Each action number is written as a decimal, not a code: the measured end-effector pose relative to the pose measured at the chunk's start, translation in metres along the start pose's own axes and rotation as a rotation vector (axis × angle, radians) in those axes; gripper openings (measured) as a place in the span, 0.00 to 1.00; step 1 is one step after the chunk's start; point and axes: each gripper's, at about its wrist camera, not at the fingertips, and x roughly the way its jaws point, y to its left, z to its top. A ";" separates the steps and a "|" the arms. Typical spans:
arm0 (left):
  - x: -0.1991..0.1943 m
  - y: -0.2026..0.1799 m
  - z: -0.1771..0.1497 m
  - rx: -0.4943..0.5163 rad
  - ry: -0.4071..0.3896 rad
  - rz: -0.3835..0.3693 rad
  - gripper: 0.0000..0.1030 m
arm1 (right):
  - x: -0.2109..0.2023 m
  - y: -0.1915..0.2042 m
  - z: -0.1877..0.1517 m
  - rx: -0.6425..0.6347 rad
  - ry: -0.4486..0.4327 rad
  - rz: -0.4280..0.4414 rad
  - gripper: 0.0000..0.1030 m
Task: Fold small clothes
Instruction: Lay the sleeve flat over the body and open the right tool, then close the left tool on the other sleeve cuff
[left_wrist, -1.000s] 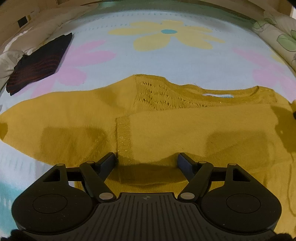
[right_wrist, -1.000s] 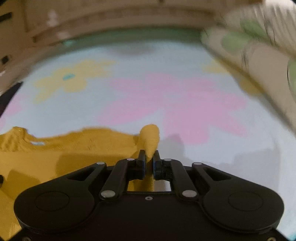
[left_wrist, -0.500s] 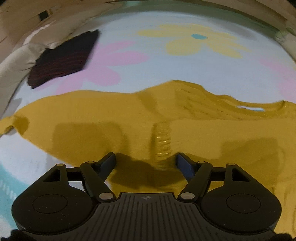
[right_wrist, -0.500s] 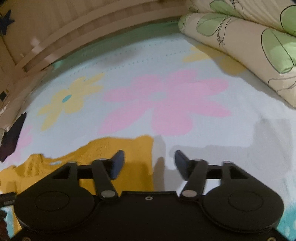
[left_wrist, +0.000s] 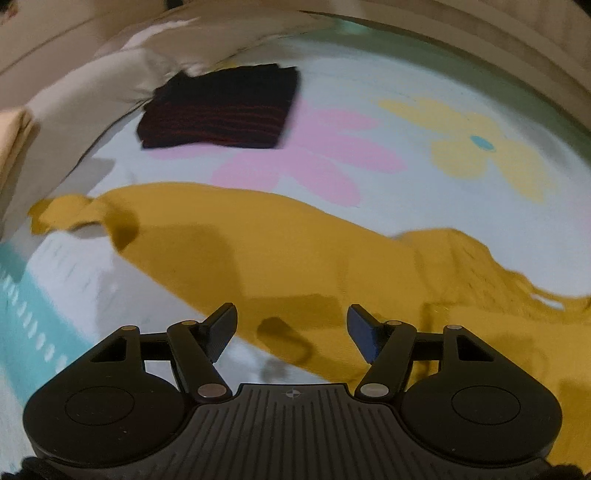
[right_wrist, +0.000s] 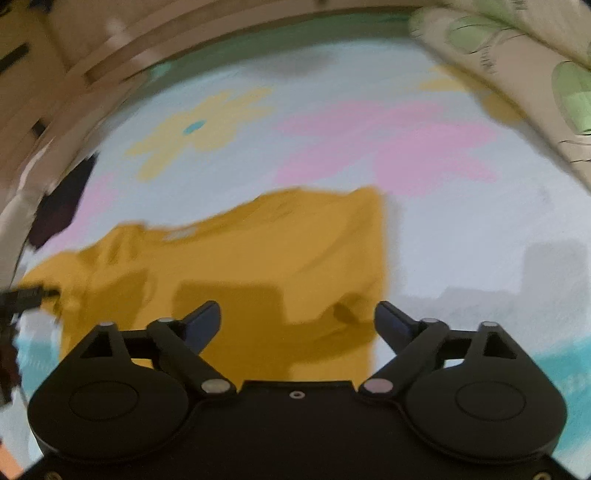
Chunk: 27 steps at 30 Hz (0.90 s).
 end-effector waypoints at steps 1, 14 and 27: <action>0.001 0.009 0.001 -0.031 0.004 -0.018 0.63 | 0.003 0.009 -0.005 -0.020 0.016 0.009 0.96; 0.014 0.114 0.012 -0.343 -0.065 -0.217 0.64 | 0.060 0.088 -0.039 -0.235 0.134 0.097 0.99; 0.041 0.210 0.021 -0.648 -0.114 -0.211 0.72 | 0.076 0.112 -0.056 -0.328 0.204 0.101 1.00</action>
